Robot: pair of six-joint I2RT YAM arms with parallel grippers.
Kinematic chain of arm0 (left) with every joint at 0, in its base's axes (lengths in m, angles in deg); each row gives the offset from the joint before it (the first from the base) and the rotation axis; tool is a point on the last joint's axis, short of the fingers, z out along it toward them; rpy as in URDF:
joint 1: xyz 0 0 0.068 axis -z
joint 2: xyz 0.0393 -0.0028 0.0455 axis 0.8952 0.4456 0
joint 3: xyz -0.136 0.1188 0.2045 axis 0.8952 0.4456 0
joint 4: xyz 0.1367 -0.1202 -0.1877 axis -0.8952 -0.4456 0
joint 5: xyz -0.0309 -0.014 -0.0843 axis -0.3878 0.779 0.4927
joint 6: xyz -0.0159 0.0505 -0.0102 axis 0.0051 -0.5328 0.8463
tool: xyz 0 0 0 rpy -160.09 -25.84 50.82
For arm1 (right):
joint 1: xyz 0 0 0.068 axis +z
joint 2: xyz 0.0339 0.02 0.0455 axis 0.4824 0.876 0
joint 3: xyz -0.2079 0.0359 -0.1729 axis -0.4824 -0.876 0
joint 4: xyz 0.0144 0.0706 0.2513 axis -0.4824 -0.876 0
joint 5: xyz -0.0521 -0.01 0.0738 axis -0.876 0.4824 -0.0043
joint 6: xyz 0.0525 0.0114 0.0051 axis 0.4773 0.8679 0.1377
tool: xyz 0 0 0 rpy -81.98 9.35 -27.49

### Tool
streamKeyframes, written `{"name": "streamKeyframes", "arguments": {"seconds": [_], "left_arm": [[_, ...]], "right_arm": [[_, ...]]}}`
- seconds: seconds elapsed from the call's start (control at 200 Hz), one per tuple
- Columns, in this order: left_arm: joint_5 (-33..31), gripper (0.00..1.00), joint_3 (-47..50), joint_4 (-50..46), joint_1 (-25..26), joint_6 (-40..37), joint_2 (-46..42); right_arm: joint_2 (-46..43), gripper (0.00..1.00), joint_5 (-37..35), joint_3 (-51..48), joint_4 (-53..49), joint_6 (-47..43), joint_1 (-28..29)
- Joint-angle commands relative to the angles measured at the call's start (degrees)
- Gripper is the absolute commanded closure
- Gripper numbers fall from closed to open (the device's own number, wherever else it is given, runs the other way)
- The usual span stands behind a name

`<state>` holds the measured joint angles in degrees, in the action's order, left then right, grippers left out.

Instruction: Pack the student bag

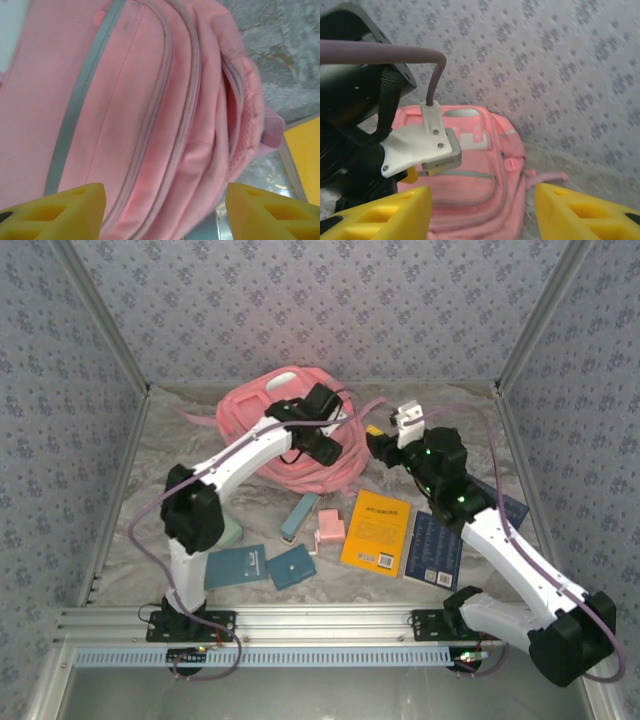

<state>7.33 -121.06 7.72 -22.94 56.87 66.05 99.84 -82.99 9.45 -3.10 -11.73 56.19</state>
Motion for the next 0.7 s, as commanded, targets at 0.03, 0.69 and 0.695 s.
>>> {"name": "streamKeyframes", "arguments": {"seconds": [0.03, 0.69, 0.695], "left_arm": [[1.6, 0.35, -10.3, -4.7, -3.5, 0.1, 4.3], [36.0, 0.39, -32.6, -13.3, -15.9, 3.4, 25.4], [36.2, 0.39, -32.6, -13.3, -15.9, 3.5, 25.4]], "right_arm": [[-3.1, 0.41, -2.8, -2.3, -5.3, 8.4, -1.2], [-2.9, 0.41, 1.4, 0.2, -21.2, 19.8, 0.7], [-2.9, 0.41, 1.4, 0.1, -21.2, 19.9, 0.8]]}}
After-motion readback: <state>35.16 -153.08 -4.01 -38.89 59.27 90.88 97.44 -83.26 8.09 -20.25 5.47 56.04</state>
